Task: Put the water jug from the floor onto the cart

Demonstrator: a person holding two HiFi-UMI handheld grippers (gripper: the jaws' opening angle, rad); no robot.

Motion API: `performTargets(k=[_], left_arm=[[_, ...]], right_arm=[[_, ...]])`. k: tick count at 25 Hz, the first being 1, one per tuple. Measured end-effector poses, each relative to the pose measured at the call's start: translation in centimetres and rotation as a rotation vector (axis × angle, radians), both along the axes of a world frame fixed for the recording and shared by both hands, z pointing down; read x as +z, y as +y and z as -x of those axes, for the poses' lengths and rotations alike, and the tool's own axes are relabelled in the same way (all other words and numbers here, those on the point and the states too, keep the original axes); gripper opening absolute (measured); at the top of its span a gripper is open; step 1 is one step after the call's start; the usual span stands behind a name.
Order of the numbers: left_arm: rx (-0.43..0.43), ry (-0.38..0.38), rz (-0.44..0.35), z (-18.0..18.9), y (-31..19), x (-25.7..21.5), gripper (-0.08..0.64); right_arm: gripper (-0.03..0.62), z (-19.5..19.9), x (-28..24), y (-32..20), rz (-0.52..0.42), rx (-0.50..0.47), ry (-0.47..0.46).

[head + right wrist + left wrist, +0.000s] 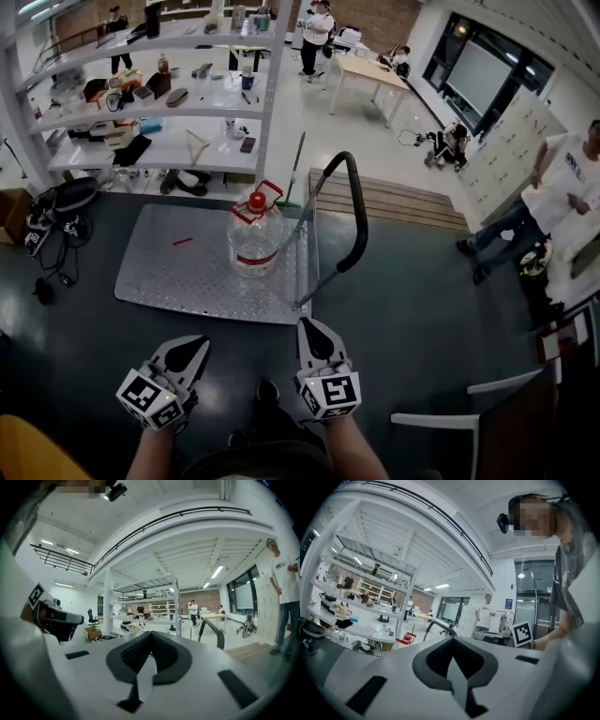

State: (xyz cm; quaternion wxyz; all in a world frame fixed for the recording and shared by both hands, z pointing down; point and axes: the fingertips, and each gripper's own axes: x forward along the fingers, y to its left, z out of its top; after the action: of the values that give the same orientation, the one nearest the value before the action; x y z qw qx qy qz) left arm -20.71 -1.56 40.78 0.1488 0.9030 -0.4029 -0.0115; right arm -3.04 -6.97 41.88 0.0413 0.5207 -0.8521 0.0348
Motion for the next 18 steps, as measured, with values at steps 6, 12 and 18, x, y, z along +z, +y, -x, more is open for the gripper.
performTargets(k=[6, 12, 18], left_arm=[[0.012, 0.042, -0.032, -0.2, 4.0, -1.4, 0.008], [0.019, 0.032, -0.053, -0.3, 6.9, -2.1, 0.008], [0.016, 0.023, -0.056, 0.4, 9.1, -2.1, 0.008]], right_arm=[[-0.011, -0.5, -0.4, 4.2, 0.004, 0.022, 0.015], [-0.012, -1.1, -0.5, 7.3, -0.005, 0.058, 0.045], [-0.012, -0.4, -0.7, 9.4, -0.005, 0.061, 0.054]])
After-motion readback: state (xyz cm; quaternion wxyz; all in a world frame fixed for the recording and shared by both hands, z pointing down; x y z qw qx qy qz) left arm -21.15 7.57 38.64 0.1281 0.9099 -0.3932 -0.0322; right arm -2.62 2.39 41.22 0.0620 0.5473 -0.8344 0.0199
